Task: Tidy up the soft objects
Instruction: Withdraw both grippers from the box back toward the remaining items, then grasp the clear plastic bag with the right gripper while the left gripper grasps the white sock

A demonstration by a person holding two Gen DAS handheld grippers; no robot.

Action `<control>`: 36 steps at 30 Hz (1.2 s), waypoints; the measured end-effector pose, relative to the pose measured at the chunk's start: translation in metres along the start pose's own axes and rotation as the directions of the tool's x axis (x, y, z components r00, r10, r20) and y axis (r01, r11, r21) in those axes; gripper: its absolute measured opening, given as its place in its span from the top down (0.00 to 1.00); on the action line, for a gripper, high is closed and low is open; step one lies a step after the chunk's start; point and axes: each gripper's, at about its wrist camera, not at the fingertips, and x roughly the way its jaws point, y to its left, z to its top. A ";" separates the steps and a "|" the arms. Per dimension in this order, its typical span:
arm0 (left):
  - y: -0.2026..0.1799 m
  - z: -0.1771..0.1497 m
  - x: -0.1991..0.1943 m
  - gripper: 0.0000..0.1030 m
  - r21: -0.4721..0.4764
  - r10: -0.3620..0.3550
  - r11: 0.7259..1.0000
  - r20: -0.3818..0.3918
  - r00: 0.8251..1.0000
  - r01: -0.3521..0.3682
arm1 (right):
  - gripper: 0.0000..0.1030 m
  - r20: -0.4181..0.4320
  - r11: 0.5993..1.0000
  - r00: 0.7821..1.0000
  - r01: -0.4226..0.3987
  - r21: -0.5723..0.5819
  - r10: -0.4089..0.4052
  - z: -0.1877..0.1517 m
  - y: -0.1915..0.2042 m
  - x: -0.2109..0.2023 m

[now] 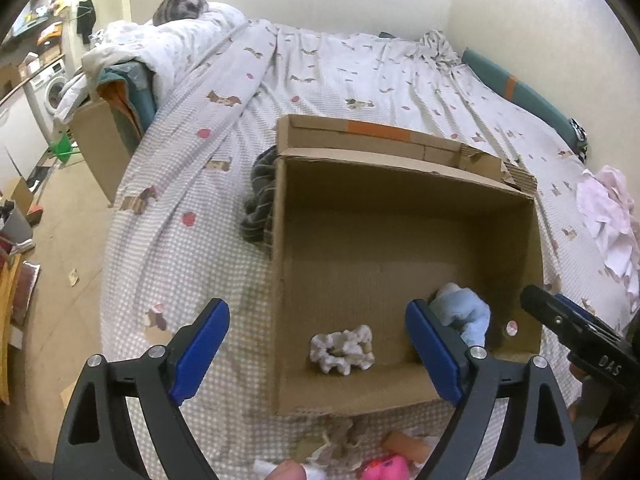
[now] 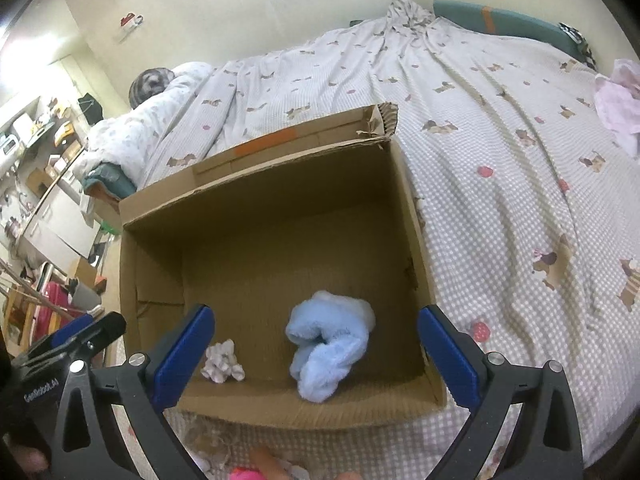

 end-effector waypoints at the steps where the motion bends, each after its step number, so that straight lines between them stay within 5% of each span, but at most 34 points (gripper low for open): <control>1: 0.001 -0.001 -0.002 0.14 0.001 0.005 1.000 0.001 1.000 -0.005 | 0.00 0.001 1.000 1.000 -0.001 -0.003 0.001 -0.001 0.000 -0.003; 23: 0.027 -0.072 -0.043 0.14 -0.012 0.082 0.996 -0.048 0.995 -0.083 | 0.00 -0.053 0.997 0.999 -0.006 -0.071 0.003 -0.058 0.009 -0.046; 30: 0.032 -0.090 -0.041 0.14 -0.039 0.102 0.993 -0.102 0.989 -0.107 | 0.00 -0.158 0.999 0.986 -0.041 0.026 0.044 -0.082 -0.008 -0.038; 36: 0.041 -0.090 -0.029 0.14 -0.101 0.087 0.990 -0.160 0.983 -0.104 | 0.05 -0.304 0.996 0.950 -0.054 0.073 0.074 -0.098 -0.019 -0.011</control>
